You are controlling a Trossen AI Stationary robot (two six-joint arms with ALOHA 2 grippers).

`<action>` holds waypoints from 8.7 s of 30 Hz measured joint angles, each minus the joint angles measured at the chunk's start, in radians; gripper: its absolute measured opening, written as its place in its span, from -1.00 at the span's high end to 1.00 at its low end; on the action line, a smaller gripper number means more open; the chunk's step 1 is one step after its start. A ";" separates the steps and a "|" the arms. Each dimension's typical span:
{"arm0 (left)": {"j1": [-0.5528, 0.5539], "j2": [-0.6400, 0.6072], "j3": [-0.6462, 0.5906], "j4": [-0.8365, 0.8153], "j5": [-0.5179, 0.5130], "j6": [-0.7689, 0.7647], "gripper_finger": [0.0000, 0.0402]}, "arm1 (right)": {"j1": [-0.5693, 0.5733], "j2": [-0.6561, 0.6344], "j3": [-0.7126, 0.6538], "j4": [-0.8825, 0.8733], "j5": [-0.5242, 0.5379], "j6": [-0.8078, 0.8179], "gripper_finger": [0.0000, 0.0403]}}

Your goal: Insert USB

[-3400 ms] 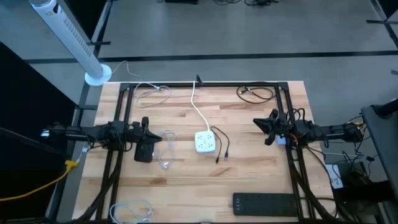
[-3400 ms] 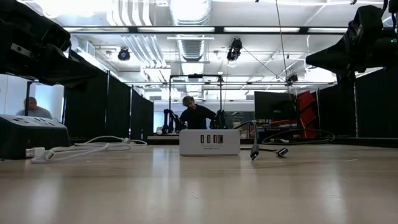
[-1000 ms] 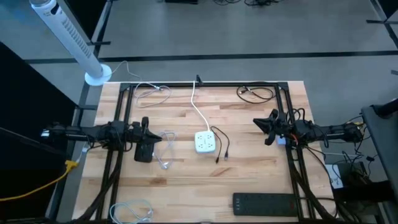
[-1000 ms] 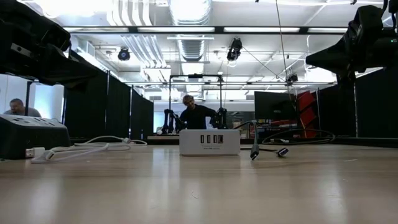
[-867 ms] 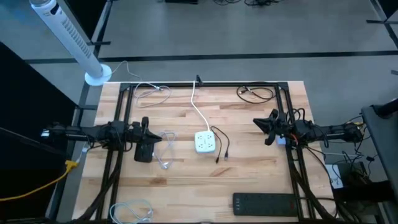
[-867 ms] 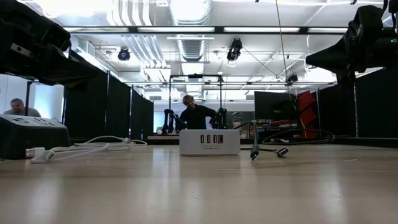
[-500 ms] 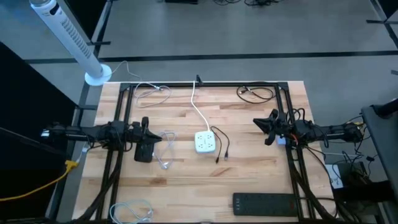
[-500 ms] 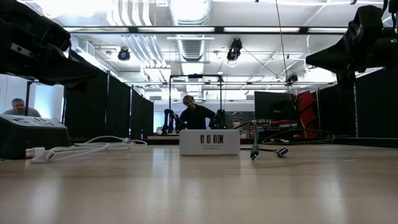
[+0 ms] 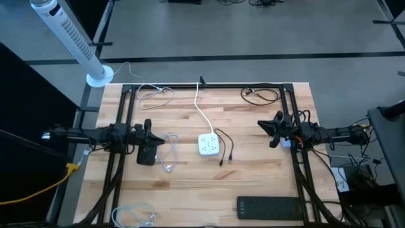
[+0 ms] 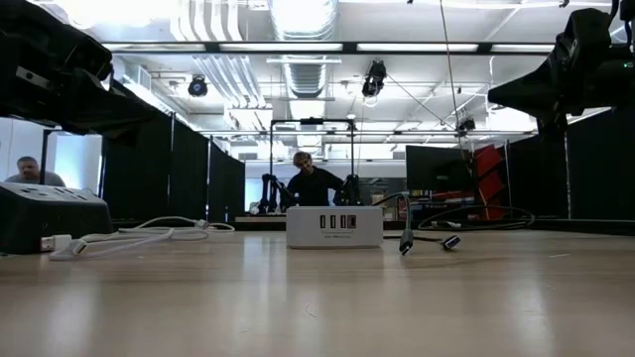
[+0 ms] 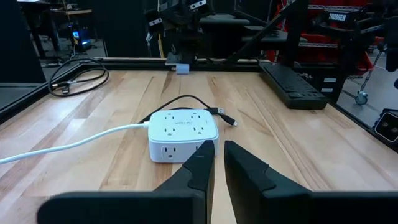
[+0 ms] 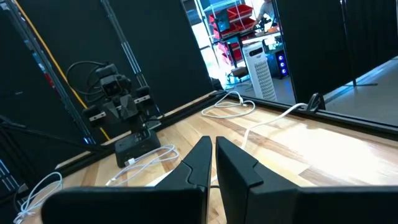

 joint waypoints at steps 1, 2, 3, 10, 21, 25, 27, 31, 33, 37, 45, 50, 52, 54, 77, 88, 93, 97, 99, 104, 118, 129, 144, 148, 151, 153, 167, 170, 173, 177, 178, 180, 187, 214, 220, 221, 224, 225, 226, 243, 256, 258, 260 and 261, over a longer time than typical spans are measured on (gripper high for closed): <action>0.000 0.000 0.000 -0.004 0.000 0.000 0.88 | 0.000 0.000 0.000 0.000 0.000 0.000 0.97; 0.000 0.000 0.000 -0.005 0.000 0.000 0.88 | 0.000 0.000 0.000 0.000 0.000 0.000 0.97; 0.000 0.000 0.000 -0.004 0.000 0.000 0.88 | 0.000 0.000 0.000 0.000 0.000 0.000 0.97; 0.000 0.000 0.000 -0.003 0.000 0.000 0.88 | 0.000 0.000 0.000 0.000 0.000 0.000 0.97; 0.000 0.000 0.000 -0.003 0.000 0.000 0.88 | 0.000 0.000 0.000 0.002 -0.022 0.176 0.97; 0.000 0.000 0.000 0.000 -0.001 0.091 0.88 | 0.000 0.011 -0.001 0.054 -0.229 0.136 0.97; 0.000 0.000 0.000 0.011 -0.001 0.135 0.88 | 0.000 0.032 -0.001 0.129 -0.332 0.085 0.97; 0.000 0.000 0.000 0.030 -0.001 0.176 0.88 | 0.008 0.113 0.000 0.272 -0.417 -0.048 0.97; 0.000 0.000 0.000 0.046 -0.001 0.175 0.88 | 0.015 0.170 0.000 0.316 -0.440 -0.112 0.97; 0.000 0.000 0.000 0.117 -0.001 0.082 0.88 | 0.027 0.311 0.000 0.482 -0.571 -0.251 0.97; 0.000 0.000 0.000 0.264 -0.002 -0.208 0.88 | 0.033 0.647 0.159 0.600 -0.576 -0.354 0.97; 0.000 0.000 0.000 0.268 -0.002 -0.209 0.88 | 0.043 0.908 0.350 0.598 -0.575 -0.445 0.97; 0.000 0.000 0.000 0.269 -0.002 -0.217 0.88 | 0.049 1.010 0.427 0.588 -0.579 -0.423 0.97; 0.000 0.000 0.000 0.274 -0.003 -0.216 0.88 | 0.049 1.102 0.502 0.545 -0.595 -0.413 0.97; 0.000 0.000 0.000 0.272 -0.009 -0.211 0.88 | 0.218 1.740 1.174 -0.556 -0.442 -0.920 0.06; 0.000 0.000 0.000 0.271 -0.009 -0.241 0.88 | 0.225 1.861 1.168 -0.562 -0.220 -1.085 0.13; 0.000 0.000 0.000 0.268 -0.009 -0.241 0.88 | 0.225 1.862 1.168 -0.587 -0.183 -1.110 0.23; 0.000 0.000 0.000 0.269 -0.009 -0.241 0.88 | 0.223 1.862 1.164 -0.592 -0.169 -1.113 0.35; 0.000 0.000 0.000 0.269 -0.009 -0.242 0.88 | 0.222 1.863 1.161 -0.592 -0.160 -1.115 0.44; 0.000 0.000 0.000 0.269 -0.009 -0.255 0.88 | 0.220 1.866 1.157 -0.593 -0.148 -1.066 0.86; -0.005 0.098 0.000 0.226 -0.011 -0.338 0.88 | 0.237 1.777 1.159 -0.598 -0.291 -0.429 0.98; -0.005 0.412 0.000 0.571 -0.167 -0.245 0.88 | 0.256 1.768 1.160 -0.546 -0.315 0.331 0.98; 0.007 1.192 0.558 0.443 -0.185 0.145 0.88 | 0.171 1.838 1.161 -0.494 -0.315 0.755 0.99; 0.039 1.369 0.729 0.267 -0.218 0.209 0.88 | 0.176 1.866 1.167 -0.494 -0.311 0.836 0.99; 0.057 1.469 0.804 0.200 -0.219 0.256 0.88 | 0.183 1.866 1.172 -0.493 -0.276 0.875 0.99; 0.063 1.520 0.828 0.177 -0.219 0.305 0.88 | 0.183 1.866 1.178 -0.493 -0.252 0.898 0.99; 0.064 1.604 0.843 0.205 -0.222 0.403 0.88 | 0.182 1.866 1.179 -0.472 -0.189 1.138 0.99; 0.064 1.604 0.843 0.204 -0.222 0.403 0.88 | 0.183 1.866 1.179 -0.475 -0.184 1.154 0.99; 0.064 1.604 0.842 0.203 -0.222 0.398 0.88 | 0.187 1.866 1.179 -0.478 -0.159 1.165 0.99; 0.065 1.604 0.841 0.202 -0.191 0.388 0.88 | 0.191 1.866 1.179 -0.480 -0.132 1.168 0.99; 0.065 1.604 0.841 0.202 -0.176 0.385 0.88 | 0.192 1.866 1.179 -0.480 -0.126 1.168 0.99; 0.062 1.604 0.841 0.202 -0.151 0.379 0.88 | 0.192 1.866 1.179 -0.480 -0.114 1.163 0.99; 0.056 1.609 0.841 0.203 -0.109 0.361 0.88 | 0.192 1.866 1.178 -0.482 -0.058 1.144 0.99; 0.051 1.610 0.717 0.400 -0.053 0.332 0.88 | 0.189 1.917 1.214 -0.498 0.000 1.000 1.00; 0.051 1.610 0.716 0.400 -0.027 0.324 0.88 | 0.190 1.916 1.225 -0.521 -0.002 0.996 1.00; 0.051 1.610 0.716 0.400 -0.027 0.320 0.88 | 0.190 1.916 1.225 -0.520 -0.003 0.995 1.00; 0.051 1.610 0.716 0.400 -0.025 0.316 0.88 | 0.188 1.917 1.225 -0.518 -0.003 0.995 1.00; 0.051 1.610 0.716 0.400 -0.025 0.316 0.88 | 0.187 1.917 1.225 -0.517 -0.003 0.995 1.00; 0.050 1.610 0.716 0.400 -0.024 0.316 0.88 | 0.186 1.917 1.225 -0.516 -0.001 0.995 1.00; 0.047 1.610 0.716 0.400 0.000 0.314 0.88 | 0.177 1.915 1.228 -0.492 0.051 0.927 0.71; 0.046 1.610 0.716 0.400 -0.001 0.316 0.88 | 0.238 1.874 1.268 -0.615 0.017 0.856 0.04; 0.046 1.610 0.716 0.400 -0.001 0.316 0.88 | 0.243 1.875 1.270 -0.632 0.016 0.871 0.05; 0.046 1.610 0.716 0.401 -0.002 0.316 0.88 | 0.244 1.875 1.264 -0.636 0.020 0.878 0.09; 0.046 1.610 0.716 0.401 -0.002 0.316 0.88 | 0.244 1.876 1.263 -0.637 0.028 0.878 0.12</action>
